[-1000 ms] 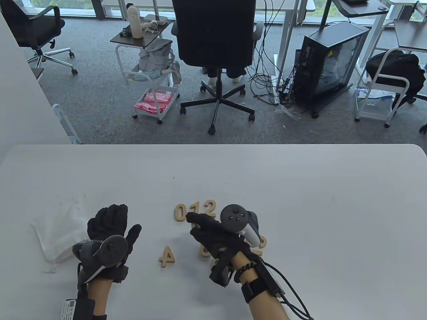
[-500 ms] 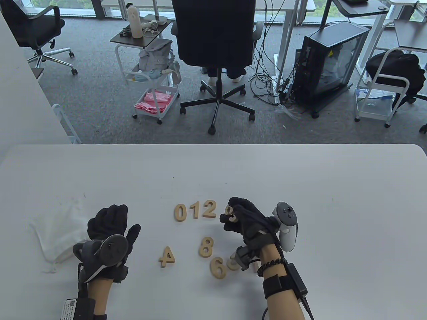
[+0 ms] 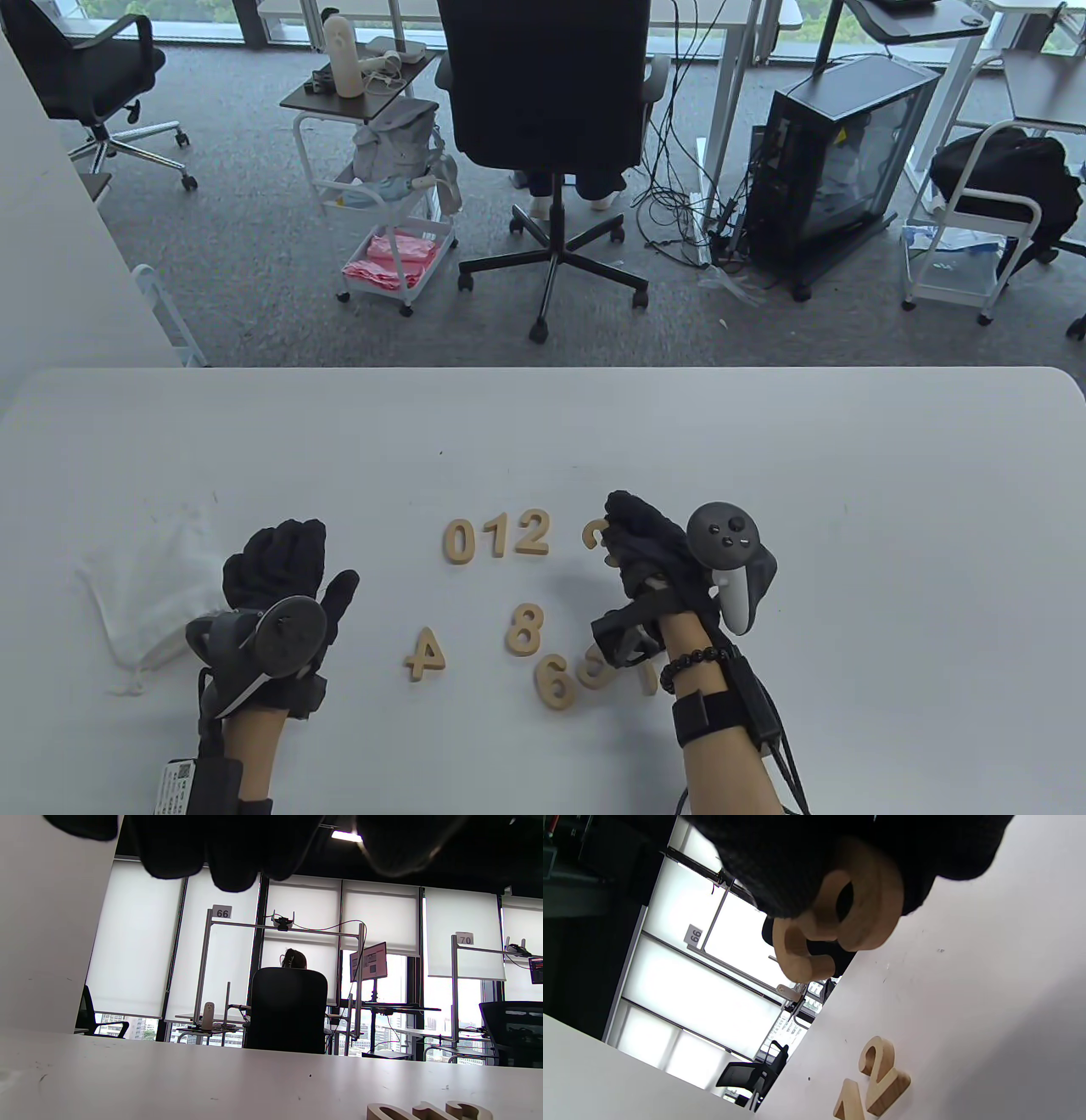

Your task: Empty bag and arrange number blocks in order

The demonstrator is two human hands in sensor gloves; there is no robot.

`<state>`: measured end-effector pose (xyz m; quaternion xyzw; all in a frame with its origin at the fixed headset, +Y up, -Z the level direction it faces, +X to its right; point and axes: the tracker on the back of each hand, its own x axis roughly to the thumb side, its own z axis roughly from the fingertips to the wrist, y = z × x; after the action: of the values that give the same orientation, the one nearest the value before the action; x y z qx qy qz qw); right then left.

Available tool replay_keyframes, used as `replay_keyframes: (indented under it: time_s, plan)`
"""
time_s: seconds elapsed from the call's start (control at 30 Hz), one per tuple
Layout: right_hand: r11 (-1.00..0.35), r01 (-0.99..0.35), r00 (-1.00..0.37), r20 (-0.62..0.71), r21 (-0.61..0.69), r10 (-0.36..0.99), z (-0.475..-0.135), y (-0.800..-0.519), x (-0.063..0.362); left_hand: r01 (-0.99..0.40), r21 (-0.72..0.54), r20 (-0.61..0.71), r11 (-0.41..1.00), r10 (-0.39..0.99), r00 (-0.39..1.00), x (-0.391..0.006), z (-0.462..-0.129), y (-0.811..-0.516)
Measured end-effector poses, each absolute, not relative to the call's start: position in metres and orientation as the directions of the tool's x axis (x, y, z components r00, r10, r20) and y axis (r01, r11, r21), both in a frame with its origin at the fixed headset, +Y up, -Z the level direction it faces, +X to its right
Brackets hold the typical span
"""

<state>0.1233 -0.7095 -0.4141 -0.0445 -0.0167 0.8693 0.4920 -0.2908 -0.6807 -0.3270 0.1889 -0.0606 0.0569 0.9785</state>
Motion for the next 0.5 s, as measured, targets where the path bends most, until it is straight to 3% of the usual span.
replay_keyframes:
  time_s: [0.27, 0.5]
  plan:
    - [-0.787, -0.609, -0.782, -0.089, -0.104, 0.617, -0.444, -0.687, 0.108, -0.133, 0.374, 0.142, 0.918, 0.085, 0.986, -0.291, -0.327, -0.679]
    - [-0.858, -0.511, -0.837, -0.199, -0.045, 0.509, -0.473, -0.704, 0.089, -0.128, 0.384, 0.139, 0.914, 0.08, 0.987, -0.291, -0.326, -0.678]
